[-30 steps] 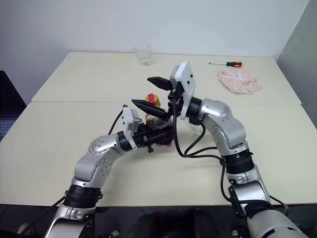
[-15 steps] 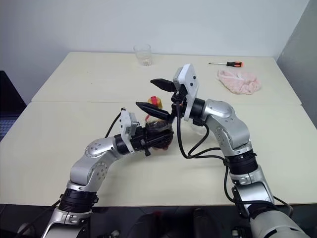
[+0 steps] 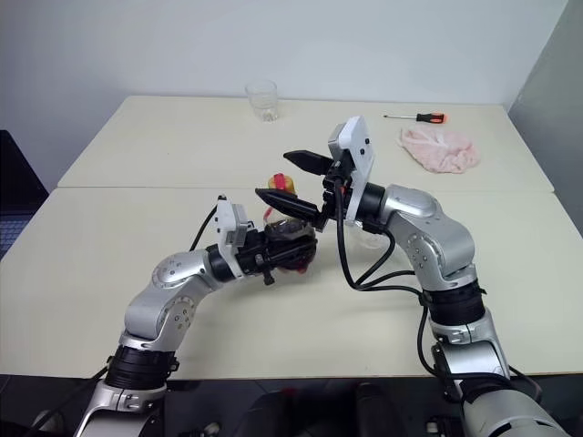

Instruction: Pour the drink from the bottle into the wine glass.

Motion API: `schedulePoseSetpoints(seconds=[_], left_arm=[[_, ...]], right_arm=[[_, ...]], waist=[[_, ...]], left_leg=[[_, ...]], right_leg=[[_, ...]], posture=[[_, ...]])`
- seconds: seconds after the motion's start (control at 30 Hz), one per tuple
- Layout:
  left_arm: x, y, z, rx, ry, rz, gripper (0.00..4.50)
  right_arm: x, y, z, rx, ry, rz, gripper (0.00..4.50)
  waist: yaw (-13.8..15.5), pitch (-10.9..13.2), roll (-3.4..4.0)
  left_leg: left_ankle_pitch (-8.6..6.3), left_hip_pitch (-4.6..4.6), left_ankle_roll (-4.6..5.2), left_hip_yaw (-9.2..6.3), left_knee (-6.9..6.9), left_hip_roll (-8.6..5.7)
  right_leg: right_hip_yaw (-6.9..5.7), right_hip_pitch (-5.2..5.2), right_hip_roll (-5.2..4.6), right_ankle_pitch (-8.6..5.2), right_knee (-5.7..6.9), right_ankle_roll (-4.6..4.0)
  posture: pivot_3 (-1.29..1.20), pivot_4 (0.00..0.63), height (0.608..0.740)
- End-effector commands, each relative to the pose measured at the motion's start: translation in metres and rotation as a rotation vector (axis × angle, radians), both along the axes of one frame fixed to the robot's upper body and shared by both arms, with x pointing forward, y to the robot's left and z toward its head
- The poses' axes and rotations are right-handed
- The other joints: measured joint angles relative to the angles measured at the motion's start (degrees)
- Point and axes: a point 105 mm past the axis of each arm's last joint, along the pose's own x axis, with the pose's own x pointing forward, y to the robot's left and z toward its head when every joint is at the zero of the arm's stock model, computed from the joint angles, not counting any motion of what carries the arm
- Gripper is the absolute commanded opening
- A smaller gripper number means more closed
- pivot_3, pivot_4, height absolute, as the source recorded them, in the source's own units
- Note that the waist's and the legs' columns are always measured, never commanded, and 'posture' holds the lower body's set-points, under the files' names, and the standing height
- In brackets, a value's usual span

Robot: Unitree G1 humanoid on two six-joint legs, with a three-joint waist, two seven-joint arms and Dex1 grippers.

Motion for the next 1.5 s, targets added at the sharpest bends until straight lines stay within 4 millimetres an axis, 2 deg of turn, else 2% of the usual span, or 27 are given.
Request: schedulePoseSetpoints(seconds=[0.03,0.47,0.87,1.5], left_arm=[[-0.006,0.0,0.023,-0.032,-0.096,-0.022,1.7],[-0.006,-0.001,0.023,-0.03,-0.094,-0.023,1.7],[-0.005,-0.001,0.023,-0.031,-0.096,-0.022,1.7],[-0.006,0.003,0.021,-0.028,-0.092,-0.016,1.7]], right_arm=[[-0.008,-0.002,0.016,0.033,-0.029,0.015,4.48],[0.002,-0.003,0.025,0.075,-0.001,-0.025,4.48],[0.007,-0.01,0.015,0.025,-0.041,-0.051,4.48],[0.02,-0.044,0.002,-0.047,-0.052,-0.124,4.48]], waist=[[0.0,0.0,0.0],[0.0,0.0,0.0],[0.0,0.0,0.0],[0.0,0.0,0.0]], left_leg=[[0.0,0.0,0.0,0.01,0.0,0.0],[0.0,-0.01,0.0,0.03,0.0,-0.01],[0.0,-0.01,0.01,0.03,0.0,-0.01],[0.0,-0.02,0.01,0.04,0.0,-0.01]], right_leg=[[0.0,0.0,0.0,0.0,0.0,0.0],[0.01,0.0,0.0,0.0,-0.01,0.0],[0.01,0.0,0.0,0.0,-0.01,0.0],[0.02,0.0,0.0,0.0,-0.02,0.0]], posture=[[0.0,0.15,0.74],[0.0,0.15,0.74],[0.0,0.15,0.74],[0.0,0.15,0.74]])
